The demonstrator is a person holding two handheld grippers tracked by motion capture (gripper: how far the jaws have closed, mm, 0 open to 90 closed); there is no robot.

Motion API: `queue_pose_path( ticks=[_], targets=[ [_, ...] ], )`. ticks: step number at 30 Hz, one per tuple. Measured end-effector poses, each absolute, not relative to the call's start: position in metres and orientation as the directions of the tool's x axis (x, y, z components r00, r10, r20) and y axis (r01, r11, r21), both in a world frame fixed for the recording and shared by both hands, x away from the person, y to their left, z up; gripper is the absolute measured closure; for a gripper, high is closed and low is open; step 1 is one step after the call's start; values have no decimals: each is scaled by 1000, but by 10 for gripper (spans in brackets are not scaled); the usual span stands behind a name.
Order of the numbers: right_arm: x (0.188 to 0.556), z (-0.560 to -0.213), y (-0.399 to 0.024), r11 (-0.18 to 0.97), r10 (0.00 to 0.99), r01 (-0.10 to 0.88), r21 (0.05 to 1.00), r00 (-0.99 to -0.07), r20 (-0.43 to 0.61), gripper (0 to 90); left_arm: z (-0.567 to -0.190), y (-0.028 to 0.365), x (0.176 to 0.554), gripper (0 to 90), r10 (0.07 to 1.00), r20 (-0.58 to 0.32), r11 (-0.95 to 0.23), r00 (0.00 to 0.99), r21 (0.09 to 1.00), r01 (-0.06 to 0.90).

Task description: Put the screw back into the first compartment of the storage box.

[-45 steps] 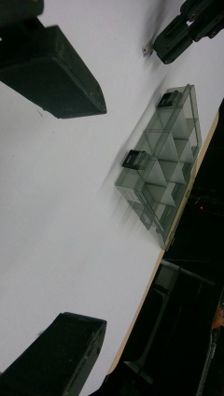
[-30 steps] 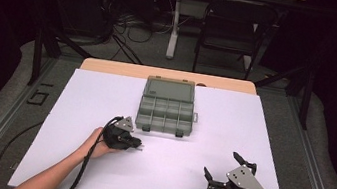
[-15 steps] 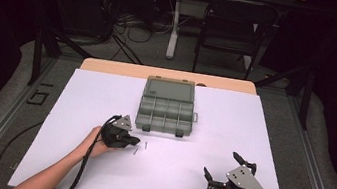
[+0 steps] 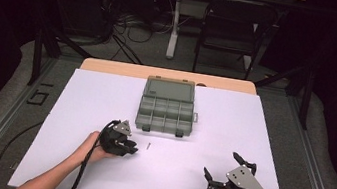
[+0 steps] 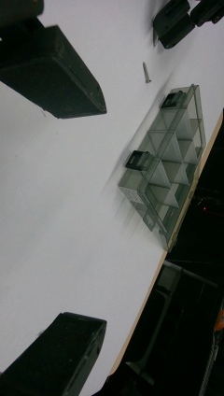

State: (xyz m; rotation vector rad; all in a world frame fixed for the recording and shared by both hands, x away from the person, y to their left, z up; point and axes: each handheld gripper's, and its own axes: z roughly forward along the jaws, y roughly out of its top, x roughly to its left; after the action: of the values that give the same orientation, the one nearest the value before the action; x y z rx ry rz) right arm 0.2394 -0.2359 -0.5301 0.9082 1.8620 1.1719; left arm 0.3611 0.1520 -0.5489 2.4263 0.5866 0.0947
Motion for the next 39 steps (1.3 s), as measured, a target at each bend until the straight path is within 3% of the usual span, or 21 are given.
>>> queue_pose_path(
  ticks=[1, 4, 39],
  targets=[
    [239, -530, -236, 332, 855, 174, 927, -472, -217, 0, -549, 152, 362, 805, 438, -66, -703, 896, 596, 388],
    [240, -530, -236, 329, 855, 171, 929, -471, -216, 0, -549, 154, 363, 869, 448, -69, -697, 891, 597, 397],
    [240, -531, -236, 334, 855, 180, 925, -471, -217, 0, -503, 161, 384, 878, 462, 4, -635, 887, 699, 328]
  ],
)
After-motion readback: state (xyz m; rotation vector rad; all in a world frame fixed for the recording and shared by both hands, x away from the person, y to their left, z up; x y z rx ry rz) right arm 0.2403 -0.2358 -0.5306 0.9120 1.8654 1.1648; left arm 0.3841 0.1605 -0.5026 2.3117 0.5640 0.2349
